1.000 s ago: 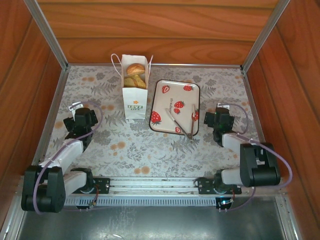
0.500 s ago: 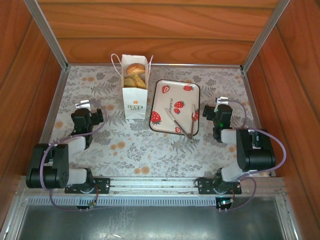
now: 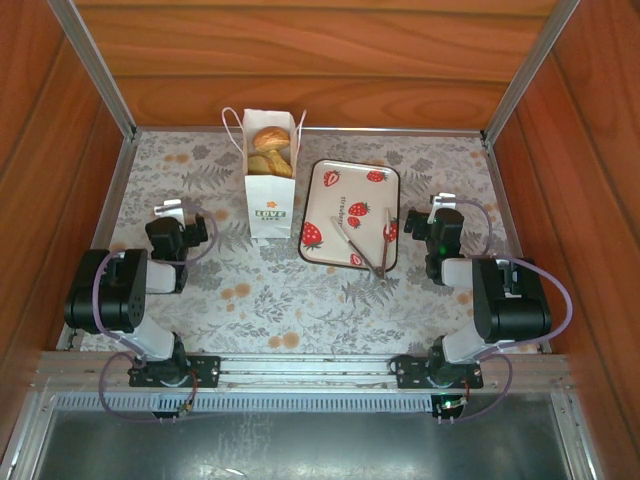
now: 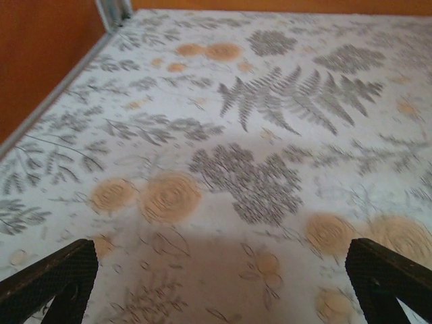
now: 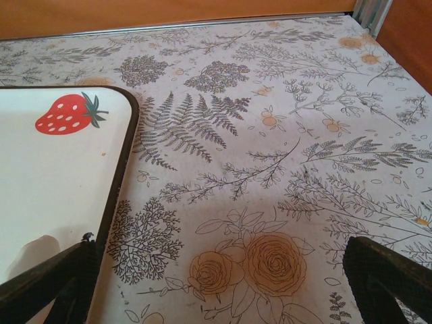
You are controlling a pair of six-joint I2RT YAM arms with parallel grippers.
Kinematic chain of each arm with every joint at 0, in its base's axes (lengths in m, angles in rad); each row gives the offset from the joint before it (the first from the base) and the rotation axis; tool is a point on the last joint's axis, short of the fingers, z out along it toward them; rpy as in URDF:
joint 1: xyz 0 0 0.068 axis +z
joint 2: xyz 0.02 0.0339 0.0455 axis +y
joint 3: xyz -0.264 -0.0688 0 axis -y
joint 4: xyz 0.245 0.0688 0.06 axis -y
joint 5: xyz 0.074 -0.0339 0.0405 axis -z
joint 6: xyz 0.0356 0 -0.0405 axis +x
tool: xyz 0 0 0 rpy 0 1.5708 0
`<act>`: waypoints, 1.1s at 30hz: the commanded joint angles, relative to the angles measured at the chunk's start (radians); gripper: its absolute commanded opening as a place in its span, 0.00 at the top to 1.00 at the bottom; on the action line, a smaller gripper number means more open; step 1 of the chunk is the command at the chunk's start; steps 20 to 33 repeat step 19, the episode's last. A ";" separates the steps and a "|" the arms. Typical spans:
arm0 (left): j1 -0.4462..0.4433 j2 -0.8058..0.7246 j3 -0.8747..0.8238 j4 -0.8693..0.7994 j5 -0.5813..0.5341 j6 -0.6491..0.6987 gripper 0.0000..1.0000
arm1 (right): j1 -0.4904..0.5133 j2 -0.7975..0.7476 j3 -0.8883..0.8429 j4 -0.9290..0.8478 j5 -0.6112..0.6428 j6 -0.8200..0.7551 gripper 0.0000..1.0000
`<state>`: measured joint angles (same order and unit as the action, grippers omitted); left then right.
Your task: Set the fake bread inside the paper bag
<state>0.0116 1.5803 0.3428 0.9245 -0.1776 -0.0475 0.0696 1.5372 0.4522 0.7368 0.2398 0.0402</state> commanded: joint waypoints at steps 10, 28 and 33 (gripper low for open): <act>0.007 -0.006 0.028 0.011 -0.013 -0.015 0.00 | -0.005 -0.006 0.001 0.018 -0.005 -0.002 0.00; 0.007 -0.007 0.029 0.008 -0.012 -0.016 0.00 | -0.006 -0.005 0.001 0.017 -0.005 -0.002 0.00; 0.007 -0.007 0.029 0.008 -0.012 -0.016 0.00 | -0.006 -0.005 0.001 0.017 -0.005 -0.002 0.00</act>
